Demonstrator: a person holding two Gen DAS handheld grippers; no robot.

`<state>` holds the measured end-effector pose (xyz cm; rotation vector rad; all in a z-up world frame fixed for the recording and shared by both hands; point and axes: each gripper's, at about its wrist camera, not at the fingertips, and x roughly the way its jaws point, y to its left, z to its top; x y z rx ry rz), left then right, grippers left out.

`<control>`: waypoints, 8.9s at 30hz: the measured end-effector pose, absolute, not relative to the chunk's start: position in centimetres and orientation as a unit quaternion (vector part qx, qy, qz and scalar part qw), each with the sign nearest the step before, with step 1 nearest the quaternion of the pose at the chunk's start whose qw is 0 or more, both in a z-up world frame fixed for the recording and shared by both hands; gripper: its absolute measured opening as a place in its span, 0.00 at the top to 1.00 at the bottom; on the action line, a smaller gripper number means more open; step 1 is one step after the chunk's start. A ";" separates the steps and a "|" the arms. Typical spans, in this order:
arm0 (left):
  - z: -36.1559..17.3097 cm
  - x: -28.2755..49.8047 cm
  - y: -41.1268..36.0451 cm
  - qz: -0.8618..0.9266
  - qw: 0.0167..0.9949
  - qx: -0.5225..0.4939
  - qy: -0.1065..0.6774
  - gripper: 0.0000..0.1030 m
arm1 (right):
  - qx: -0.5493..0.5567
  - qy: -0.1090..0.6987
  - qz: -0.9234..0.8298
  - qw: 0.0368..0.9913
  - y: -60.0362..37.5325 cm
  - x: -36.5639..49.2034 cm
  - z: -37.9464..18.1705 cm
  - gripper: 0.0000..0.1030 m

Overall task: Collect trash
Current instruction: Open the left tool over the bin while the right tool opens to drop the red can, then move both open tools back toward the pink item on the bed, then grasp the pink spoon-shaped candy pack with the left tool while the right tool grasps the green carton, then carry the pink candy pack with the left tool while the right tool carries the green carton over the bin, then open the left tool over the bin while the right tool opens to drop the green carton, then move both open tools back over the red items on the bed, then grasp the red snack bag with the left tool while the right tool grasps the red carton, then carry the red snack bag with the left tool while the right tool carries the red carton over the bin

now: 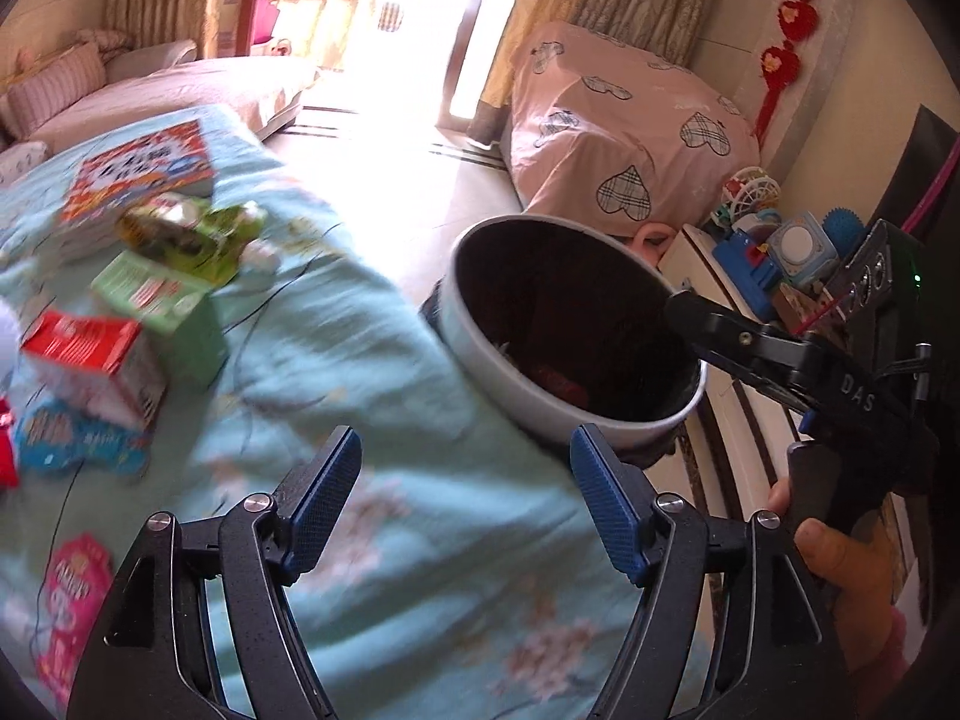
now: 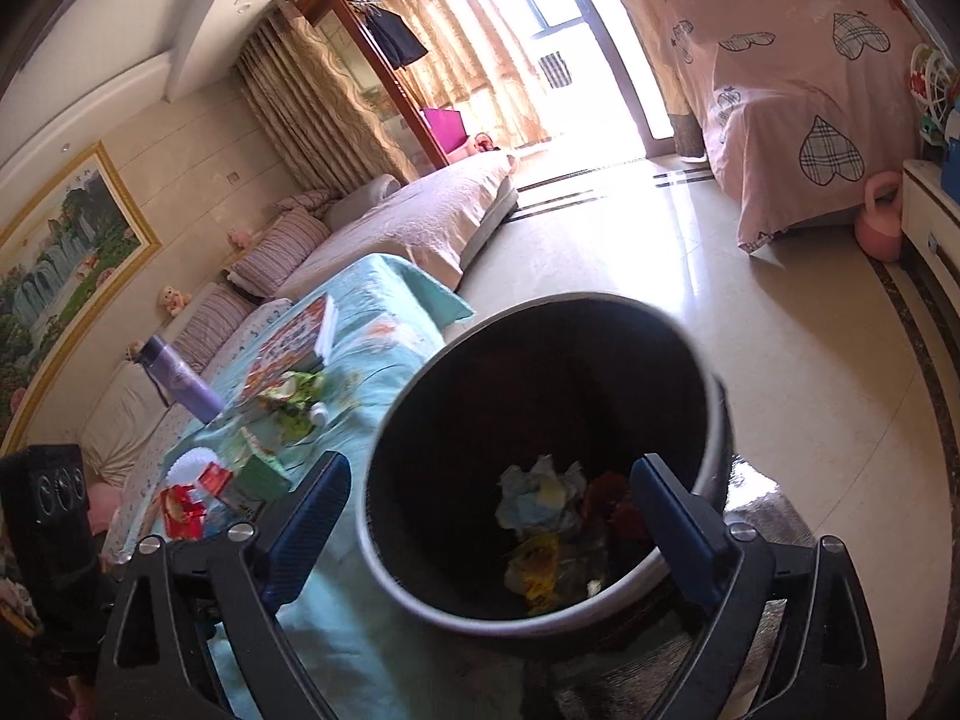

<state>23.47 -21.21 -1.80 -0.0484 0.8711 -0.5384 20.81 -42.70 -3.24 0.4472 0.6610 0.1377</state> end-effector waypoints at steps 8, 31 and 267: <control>-2.6 20.8 -14.5 -0.205 0.885 -0.050 0.416 0.28 | 0.207 0.332 0.106 0.914 -37.4 18.7 -3.9 0.05; -4.3 17.3 -2.6 -0.121 0.896 -0.060 0.422 0.28 | 0.129 0.384 0.190 0.894 -25.9 18.6 -5.5 0.05; -1.0 21.5 -15.7 -0.232 0.881 -0.029 0.411 0.93 | 0.124 0.336 0.127 0.925 -33.8 19.0 -2.6 0.68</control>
